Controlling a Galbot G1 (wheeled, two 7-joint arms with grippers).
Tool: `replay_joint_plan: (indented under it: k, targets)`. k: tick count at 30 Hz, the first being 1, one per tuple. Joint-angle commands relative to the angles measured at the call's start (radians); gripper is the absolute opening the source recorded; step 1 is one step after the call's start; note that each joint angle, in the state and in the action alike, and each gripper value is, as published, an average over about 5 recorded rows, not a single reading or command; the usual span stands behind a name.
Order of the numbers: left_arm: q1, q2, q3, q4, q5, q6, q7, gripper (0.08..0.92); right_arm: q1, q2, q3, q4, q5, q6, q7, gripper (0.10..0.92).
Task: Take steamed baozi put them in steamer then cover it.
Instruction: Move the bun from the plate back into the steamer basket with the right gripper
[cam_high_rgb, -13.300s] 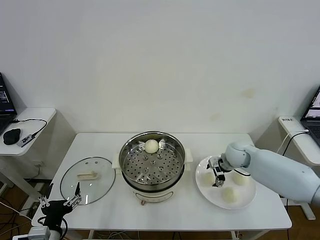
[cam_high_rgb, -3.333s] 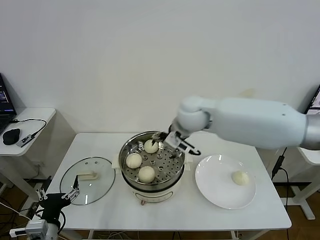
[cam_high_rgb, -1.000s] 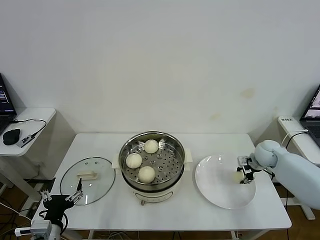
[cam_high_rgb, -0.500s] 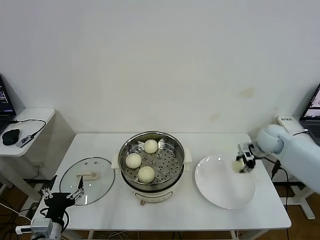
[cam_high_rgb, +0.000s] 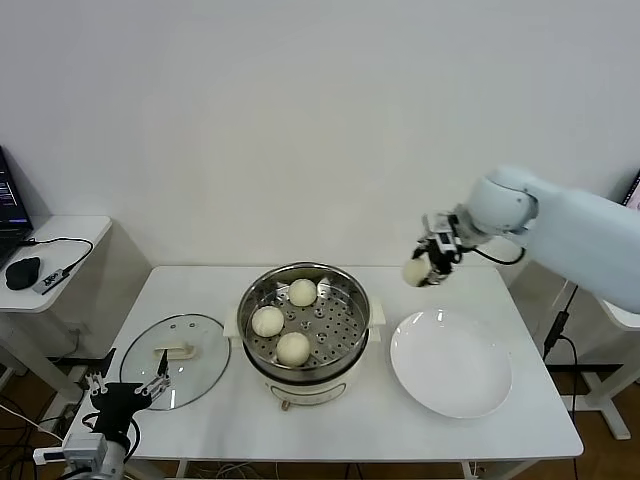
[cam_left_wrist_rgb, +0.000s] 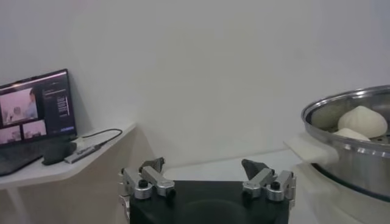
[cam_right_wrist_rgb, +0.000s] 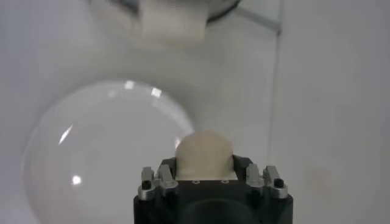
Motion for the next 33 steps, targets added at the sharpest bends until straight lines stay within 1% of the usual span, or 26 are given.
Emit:
replay_joint_plan:
  k: [1,8,14,24,33]
  targets:
    - [-0.002,-0.003,0.000,0.000,0.000,0.000,0.000,0.823,0.098,0.177,-0.130,0.096,0.325,-0.178,0.183,0.594]
    - [-0.001,-0.010,-0.008,0.000,-0.001,-0.001,0.000,0.823,0.002,0.296,-0.098,0.028,0.354,-0.216,0.258,0.594]
    - [0.006,-0.022,-0.012,-0.003,-0.001,-0.003,-0.001,0.823,-0.091,0.364,-0.089,-0.040,0.314,-0.241,0.266,0.594]
    - [0.008,-0.022,-0.020,0.003,-0.005,-0.005,-0.001,0.823,-0.150,0.359,-0.100,-0.089,0.186,-0.246,0.221,0.594]
    - [-0.002,-0.021,-0.012,0.006,-0.003,-0.004,0.000,0.823,-0.163,0.346,-0.090,-0.091,0.166,-0.240,0.218,0.594]
